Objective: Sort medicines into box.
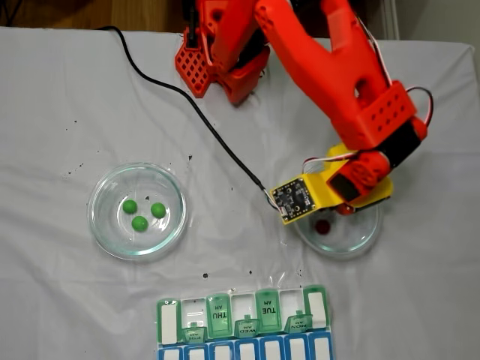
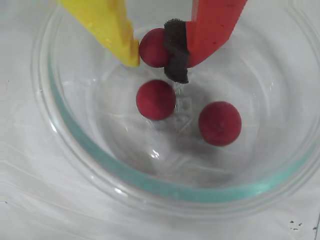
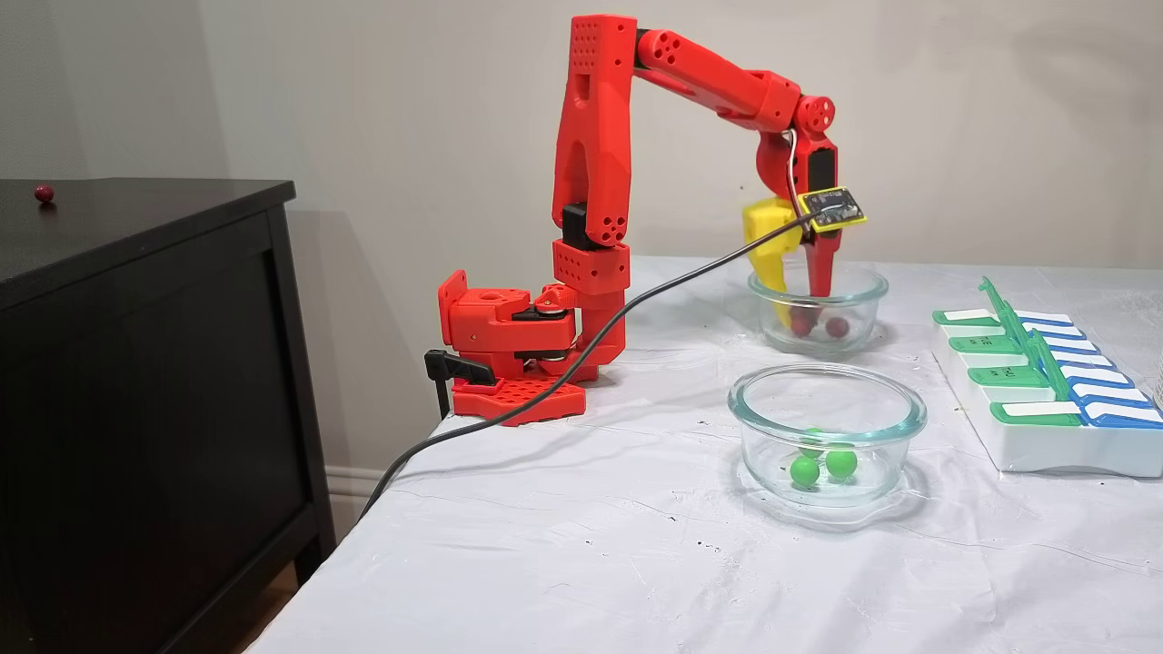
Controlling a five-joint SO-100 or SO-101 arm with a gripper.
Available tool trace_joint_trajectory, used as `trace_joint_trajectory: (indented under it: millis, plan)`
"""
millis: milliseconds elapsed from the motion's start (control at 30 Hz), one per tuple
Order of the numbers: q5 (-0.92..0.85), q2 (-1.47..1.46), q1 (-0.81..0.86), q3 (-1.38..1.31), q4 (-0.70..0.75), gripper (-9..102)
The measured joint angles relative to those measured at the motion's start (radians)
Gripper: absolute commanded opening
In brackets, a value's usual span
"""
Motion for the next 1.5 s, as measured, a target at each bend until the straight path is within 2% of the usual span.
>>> trace_joint_trajectory:
  millis: [200,400,600,733,1000,1233,1500]
  plan:
    - [-0.012,0.074,0.021,-0.074,0.089,0]
    - [-0.041,0.158,0.132,-0.222,0.150,0]
    - [-0.098,0.158,0.353,-0.334,0.074,0]
    - [-0.143,0.063,0.436,-0.365,0.006,0]
    - [-0.222,-0.146,0.459,-0.367,-0.083,0]
    - [-0.265,-0.184,0.469,-0.367,-0.235,0]
    - [-0.279,-0.184,0.469,-0.367,-0.261,0]
